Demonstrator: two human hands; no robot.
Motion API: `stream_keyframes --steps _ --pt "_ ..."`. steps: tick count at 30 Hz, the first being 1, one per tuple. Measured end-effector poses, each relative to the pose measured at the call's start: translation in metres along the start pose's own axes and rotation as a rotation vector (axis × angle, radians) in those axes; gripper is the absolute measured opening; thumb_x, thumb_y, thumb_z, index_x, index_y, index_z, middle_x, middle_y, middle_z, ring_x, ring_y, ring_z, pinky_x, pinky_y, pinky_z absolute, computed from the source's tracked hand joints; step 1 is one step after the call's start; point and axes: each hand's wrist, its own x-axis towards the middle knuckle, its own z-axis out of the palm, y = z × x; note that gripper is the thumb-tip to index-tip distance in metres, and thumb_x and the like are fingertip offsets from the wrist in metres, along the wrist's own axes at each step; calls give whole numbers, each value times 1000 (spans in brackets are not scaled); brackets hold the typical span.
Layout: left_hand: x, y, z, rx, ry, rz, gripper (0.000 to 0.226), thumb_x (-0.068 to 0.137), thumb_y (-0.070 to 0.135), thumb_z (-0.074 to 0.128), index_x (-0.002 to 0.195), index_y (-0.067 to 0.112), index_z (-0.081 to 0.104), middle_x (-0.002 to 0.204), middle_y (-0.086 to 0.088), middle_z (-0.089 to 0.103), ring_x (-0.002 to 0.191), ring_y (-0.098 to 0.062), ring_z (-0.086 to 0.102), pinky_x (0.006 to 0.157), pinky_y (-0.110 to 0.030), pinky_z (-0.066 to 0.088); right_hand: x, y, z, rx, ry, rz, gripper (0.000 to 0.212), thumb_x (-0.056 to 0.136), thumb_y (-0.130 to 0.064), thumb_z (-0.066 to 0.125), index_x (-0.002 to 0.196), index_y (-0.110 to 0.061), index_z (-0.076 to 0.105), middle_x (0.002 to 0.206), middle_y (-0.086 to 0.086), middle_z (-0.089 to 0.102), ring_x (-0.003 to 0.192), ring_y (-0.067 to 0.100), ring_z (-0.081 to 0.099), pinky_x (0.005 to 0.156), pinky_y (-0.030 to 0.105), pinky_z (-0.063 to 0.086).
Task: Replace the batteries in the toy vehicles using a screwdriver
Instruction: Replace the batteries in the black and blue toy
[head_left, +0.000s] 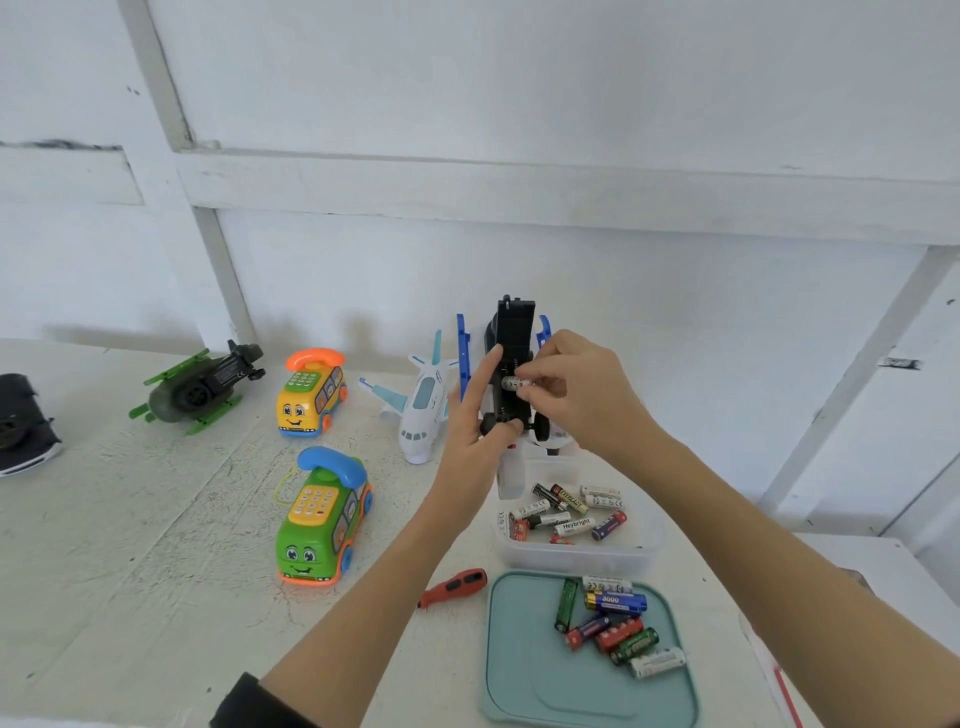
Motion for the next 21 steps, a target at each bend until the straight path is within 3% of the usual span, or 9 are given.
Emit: stream_keyframes --steps 4,7,11,16,21 --pt "-1 -1 2 12 -13 2 72 78 13 51 140 47 37 142 8 38 123 -1 48 95 -19 44 -2 1 -5 73 -25 89 17 76 -5 72 93 -6 74 87 12 60 79 26 59 79 38 50" --pt "-2 0 4 13 -36 8 72 77 12 51 140 43 37 142 3 37 105 14 52 87 -14 46 -3 -1 -7 40 -34 81 11 76 -1 70 85 -4 75 78 8 57 71 21 54 72 34 48" --pt "-4 1 8 25 -50 7 68 86 0 53 137 44 37 142 -7 35 83 18 52 80 -11 47 0 -3 -10 -16 -85 97 9 74 0 67 79 -2 75 80 14 61 74 26 56 71 31 44" --pt "-3 0 8 51 -66 27 69 78 15 51 134 51 38 142 -6 34 103 12 51 91 -17 46 -1 -7 -6 65 -75 156 10 74 -8 73 84 -5 75 88 13 62 80 24 59 80 36 46" --pt "-2 1 4 37 -54 45 69 78 13 51 136 47 37 142 -7 35 89 14 54 84 -15 47 -2 -3 -5 120 -94 148 13 80 -3 68 92 -3 74 91 13 61 83 26 61 81 39 50"
